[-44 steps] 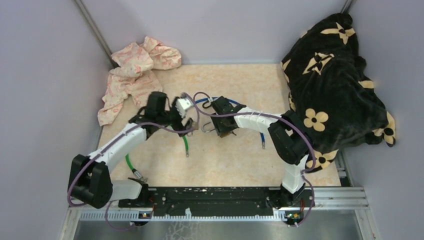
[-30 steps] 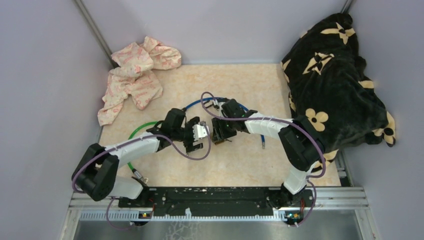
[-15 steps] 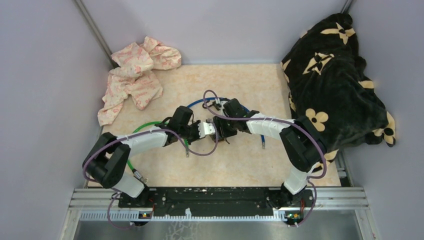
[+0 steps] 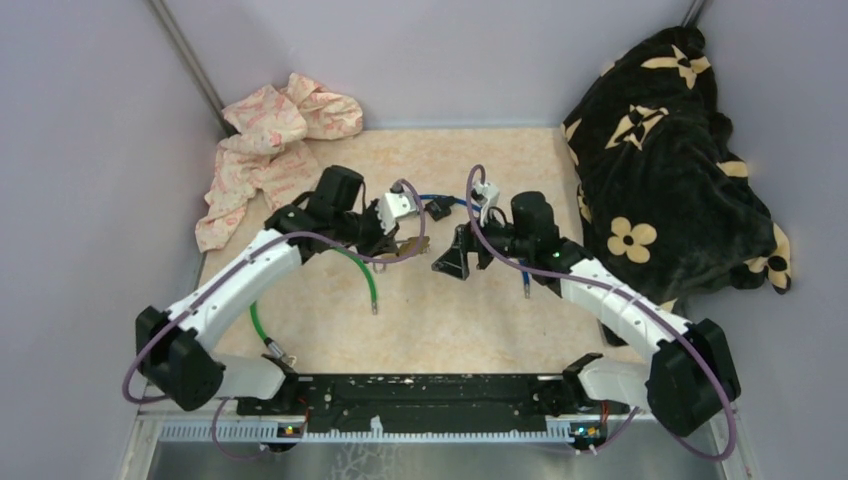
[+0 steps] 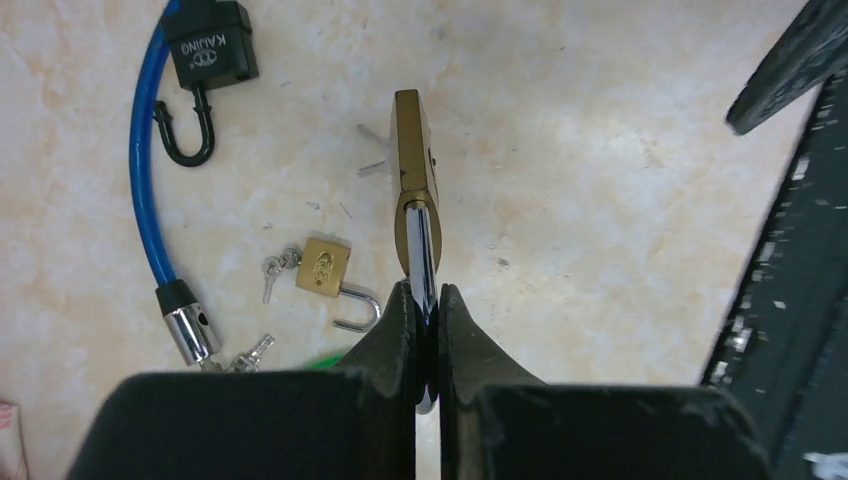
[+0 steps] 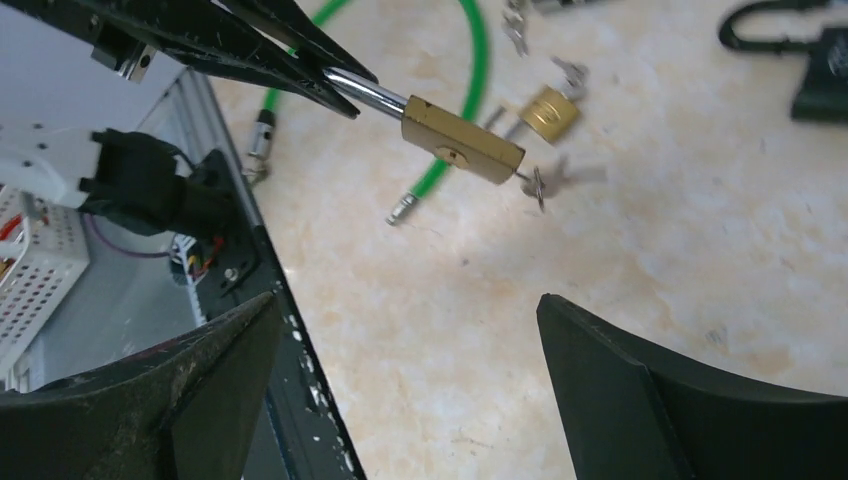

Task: Lock with the key
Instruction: Pick up the lock from the center of the board, then lock the lock.

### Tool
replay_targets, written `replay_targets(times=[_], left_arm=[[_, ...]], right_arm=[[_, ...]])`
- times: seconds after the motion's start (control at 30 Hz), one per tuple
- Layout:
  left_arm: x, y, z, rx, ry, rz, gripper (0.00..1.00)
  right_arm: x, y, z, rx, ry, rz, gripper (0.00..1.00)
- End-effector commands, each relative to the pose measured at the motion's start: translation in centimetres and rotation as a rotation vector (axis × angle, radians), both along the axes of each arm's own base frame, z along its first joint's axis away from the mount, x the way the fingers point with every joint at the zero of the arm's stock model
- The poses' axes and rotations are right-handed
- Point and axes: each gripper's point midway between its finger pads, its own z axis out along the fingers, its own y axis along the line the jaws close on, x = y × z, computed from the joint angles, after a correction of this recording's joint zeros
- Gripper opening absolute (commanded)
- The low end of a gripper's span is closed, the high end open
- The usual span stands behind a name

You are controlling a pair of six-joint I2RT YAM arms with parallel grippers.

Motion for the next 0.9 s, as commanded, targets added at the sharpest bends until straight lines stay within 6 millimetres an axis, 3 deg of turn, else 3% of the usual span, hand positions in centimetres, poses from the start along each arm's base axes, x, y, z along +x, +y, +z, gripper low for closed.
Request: replay_targets(times=[0.0,0.1,0.2,0.3,0.43,0.6,0.87], left_arm=[[-5.7,0.6,7.6,-0.122,0.105,-0.039,0.00],[-7.8,0.7,11.8,-0.213,0.145,-0.012,0.00],[-9.5,0.9,14.1,-0.317,0.127,-0.005,0.00],[-11.0,1.2,15.8,-0.437,0.041,-0.035,0.00],[-13.6,1.8,19.3,-0.610,-0.109,-0.111,0.00],[-14.9,1.6,20.2,-0.668,-0.097,-0.162,0.00],[-15.6,1.6,19.3,-0.670,-0.086,-0.192,0.00]], right_arm=[[-2.7,1.8,5.7,0.187,-0.205,0.215,0.98],[-4.5,2.4,8.4,0.294,-0.294,0.310,0.98],[-7.5,3.5,10.8,0.386,-0.413,0.412,0.98],[-10.1,5.0,12.0,0.428,-0.529,0.477,0.98],[-10.4,5.8,13.0,0.474,-0.543,0.468,0.97],[-10.5,6.9,13.6,0.514,-0.542,0.477,0.92],[-11.0,7.4,15.7,0.556,-0.600,0.505,0.86]])
